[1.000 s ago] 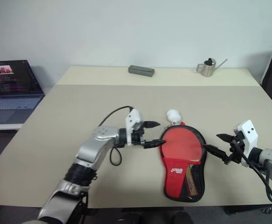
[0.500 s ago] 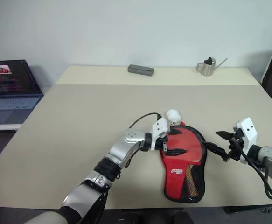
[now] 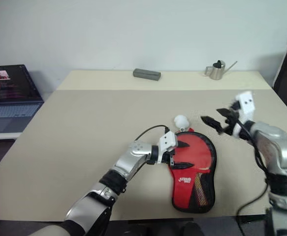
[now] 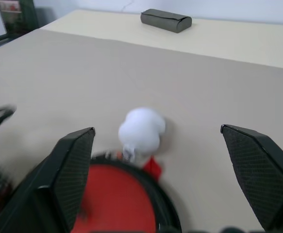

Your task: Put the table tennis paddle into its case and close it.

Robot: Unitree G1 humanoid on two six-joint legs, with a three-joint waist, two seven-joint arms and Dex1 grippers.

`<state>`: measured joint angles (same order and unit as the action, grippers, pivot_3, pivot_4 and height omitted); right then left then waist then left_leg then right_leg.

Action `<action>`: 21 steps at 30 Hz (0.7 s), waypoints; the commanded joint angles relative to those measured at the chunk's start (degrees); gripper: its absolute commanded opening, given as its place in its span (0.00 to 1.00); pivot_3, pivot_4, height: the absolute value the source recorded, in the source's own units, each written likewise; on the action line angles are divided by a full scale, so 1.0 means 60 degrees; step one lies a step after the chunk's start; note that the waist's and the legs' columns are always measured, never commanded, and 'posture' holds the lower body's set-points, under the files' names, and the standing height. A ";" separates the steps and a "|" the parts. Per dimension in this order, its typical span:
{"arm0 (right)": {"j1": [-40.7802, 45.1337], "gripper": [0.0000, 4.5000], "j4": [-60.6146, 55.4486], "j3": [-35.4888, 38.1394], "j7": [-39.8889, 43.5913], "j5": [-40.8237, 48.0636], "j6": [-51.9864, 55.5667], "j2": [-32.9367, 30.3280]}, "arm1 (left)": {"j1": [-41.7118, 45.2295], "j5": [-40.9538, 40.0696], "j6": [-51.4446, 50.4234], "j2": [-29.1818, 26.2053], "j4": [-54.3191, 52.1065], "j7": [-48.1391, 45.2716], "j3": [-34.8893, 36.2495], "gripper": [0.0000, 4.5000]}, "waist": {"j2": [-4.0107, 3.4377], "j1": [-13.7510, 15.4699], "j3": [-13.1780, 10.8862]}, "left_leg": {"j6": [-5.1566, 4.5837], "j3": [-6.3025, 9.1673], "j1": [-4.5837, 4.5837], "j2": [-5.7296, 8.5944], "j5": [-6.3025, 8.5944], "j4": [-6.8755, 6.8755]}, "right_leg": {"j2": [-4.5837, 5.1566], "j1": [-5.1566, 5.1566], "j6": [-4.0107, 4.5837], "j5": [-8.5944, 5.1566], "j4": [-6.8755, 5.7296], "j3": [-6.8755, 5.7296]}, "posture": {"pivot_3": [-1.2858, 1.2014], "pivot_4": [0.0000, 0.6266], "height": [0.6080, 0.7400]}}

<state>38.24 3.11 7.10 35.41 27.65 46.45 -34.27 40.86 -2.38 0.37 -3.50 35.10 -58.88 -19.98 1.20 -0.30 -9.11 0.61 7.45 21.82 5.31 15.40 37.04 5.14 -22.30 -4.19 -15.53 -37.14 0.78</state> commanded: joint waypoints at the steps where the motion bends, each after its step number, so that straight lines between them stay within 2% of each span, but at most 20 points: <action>1: 0.0920 1.00 0.0992 -0.0366 -0.0304 -0.0534 -0.0425 0.0431 | -0.0076 0.0077 0.0002 0.0080 -0.0014 0.0109 -0.0013 1.00 | 0.0000 0.0008 0.0000 | 0.0000 0.0002 0.0002 0.0000 0.0000 0.0000 | 0.0001 -0.0001 0.0000 0.0000 0.0001 -0.0001 | 0.52 0.24 1.00; 8: 0.2520 1.00 0.4414 -0.1382 -0.0926 -0.2049 -0.1546 0.1923 | -0.0166 0.0102 -0.0109 0.0167 -0.0165 0.0237 -0.0017 1.00 | -0.0008 0.0010 0.0005 | 0.0003 -0.0001 0.0007 0.0002 -0.0002 0.0001 | 0.0003 -0.0013 0.0002 0.0001 -0.0003 0.0001 | 0.52 0.24 1.00; 14: 0.3104 1.00 0.6193 -0.1537 -0.0950 -0.2632 -0.2620 0.2818 | -0.0243 0.0125 -0.0218 0.0127 -0.0288 0.0236 -0.0032 1.00 | -0.0012 -0.0044 0.0007 | 0.0003 -0.0005 0.0011 0.0005 -0.0002 0.0001 | 0.0004 -0.0021 0.0002 0.0001 -0.0005 0.0006 | 0.52 0.24 1.00; 21: 0.3666 1.00 0.7981 -0.1687 -0.1190 -0.3491 -0.3751 0.3361 | -0.0210 0.0166 -0.0269 0.0067 -0.0269 0.0278 -0.0022 1.00 | -0.0026 -0.0116 0.0016 | 0.0004 -0.0003 0.0009 0.0005 -0.0002 0.0005 | 0.0004 -0.0026 0.0003 0.0002 -0.0020 0.0007 | 0.52 0.24 1.00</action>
<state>58.23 50.06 -3.41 28.58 7.63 26.33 -14.14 40.12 -1.83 -0.87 -3.31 33.79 -57.25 -19.73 1.04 -1.00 -9.02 0.64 7.44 21.88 5.34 15.38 37.08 5.16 -22.46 -4.17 -15.52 -37.27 0.82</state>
